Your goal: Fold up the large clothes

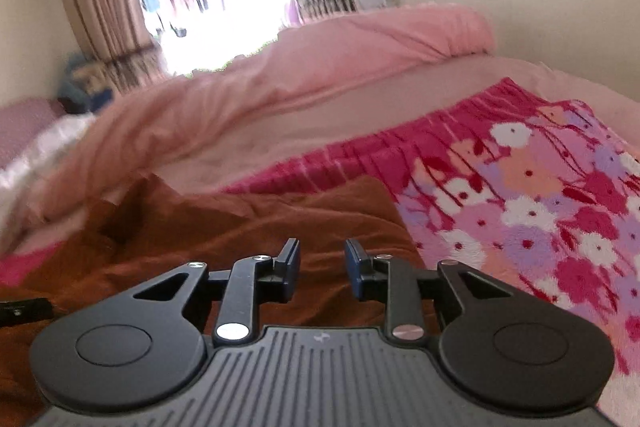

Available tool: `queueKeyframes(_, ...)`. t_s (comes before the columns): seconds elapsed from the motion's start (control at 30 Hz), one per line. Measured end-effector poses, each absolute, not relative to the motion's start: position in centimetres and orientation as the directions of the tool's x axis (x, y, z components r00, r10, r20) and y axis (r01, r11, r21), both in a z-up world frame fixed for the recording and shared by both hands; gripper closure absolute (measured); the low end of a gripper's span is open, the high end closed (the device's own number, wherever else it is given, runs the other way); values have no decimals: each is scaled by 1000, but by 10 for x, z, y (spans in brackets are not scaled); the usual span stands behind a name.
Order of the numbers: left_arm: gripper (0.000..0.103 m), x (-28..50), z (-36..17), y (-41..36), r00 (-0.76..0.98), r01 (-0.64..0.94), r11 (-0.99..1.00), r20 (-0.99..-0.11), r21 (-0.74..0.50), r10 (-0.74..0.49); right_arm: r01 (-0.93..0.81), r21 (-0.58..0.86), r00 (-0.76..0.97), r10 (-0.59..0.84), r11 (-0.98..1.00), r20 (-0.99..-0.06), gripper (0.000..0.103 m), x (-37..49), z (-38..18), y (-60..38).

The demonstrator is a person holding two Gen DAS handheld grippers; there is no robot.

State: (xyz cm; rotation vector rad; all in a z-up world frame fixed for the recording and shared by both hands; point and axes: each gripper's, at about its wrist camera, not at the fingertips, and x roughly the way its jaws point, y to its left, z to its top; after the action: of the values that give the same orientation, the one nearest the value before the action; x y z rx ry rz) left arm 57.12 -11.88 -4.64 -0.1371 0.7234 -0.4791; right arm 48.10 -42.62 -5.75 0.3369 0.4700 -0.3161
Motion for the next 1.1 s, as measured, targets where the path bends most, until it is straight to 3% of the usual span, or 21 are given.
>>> queueKeyframes(0.2,57,578,-52,-115,649,358,886,-604,-294,-462,391,234,809,-211,890,-549,71,493,-83,-434)
queueKeyframes(0.5,60,504,-22,-98,697,415,872,-526,-260,-488,300,261,884,-164,917,-438,67,417,-42,-410)
queueKeyframes(0.9,59,509,-70,-116,642,401,884,-614,-241,-459,346,273,827,-154,898,-541,68,412,-78,-420)
queueKeyframes(1.03,58,501,-56,-109,635,401,880,-615,-254,-467,341,304,839,-142,890,-525,67,410,-83,-424)
queueKeyframes(1.1,53,488,-42,-96,636,399,875,-605,-274,-479,325,326,854,-127,888,-504,63,400,-75,-423)
